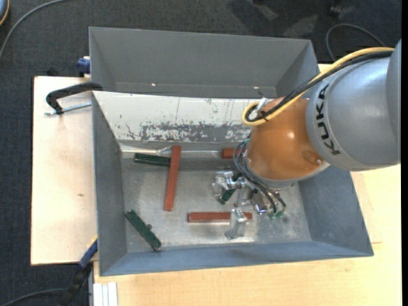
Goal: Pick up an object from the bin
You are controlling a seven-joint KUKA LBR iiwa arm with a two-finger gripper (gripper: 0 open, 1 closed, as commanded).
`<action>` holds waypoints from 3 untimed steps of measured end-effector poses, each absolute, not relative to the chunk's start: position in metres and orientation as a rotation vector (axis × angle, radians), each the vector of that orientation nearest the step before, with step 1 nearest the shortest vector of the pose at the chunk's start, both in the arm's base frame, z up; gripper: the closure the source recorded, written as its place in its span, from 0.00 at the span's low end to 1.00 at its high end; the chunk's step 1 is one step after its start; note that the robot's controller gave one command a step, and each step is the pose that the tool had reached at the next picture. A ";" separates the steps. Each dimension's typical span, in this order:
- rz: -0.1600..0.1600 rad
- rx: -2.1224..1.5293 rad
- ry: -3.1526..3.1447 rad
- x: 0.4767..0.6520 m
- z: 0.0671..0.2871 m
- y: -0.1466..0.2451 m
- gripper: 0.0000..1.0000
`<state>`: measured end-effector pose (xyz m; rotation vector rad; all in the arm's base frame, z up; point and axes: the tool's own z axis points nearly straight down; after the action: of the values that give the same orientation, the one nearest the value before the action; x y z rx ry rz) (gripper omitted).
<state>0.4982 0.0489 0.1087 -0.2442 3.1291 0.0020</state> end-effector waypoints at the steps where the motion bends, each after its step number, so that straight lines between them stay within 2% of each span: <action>1: 0.003 -0.112 3.142 0.501 0.069 0.059 0.00; 2: 0.002 -0.112 3.140 0.501 0.069 0.060 0.00; 3: 0.002 -0.111 3.139 0.501 0.069 0.060 1.00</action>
Offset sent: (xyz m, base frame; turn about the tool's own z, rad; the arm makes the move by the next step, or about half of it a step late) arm 0.0031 0.0091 -0.0387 0.0853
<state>0.5015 0.0601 0.0693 -0.1114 3.1395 0.0024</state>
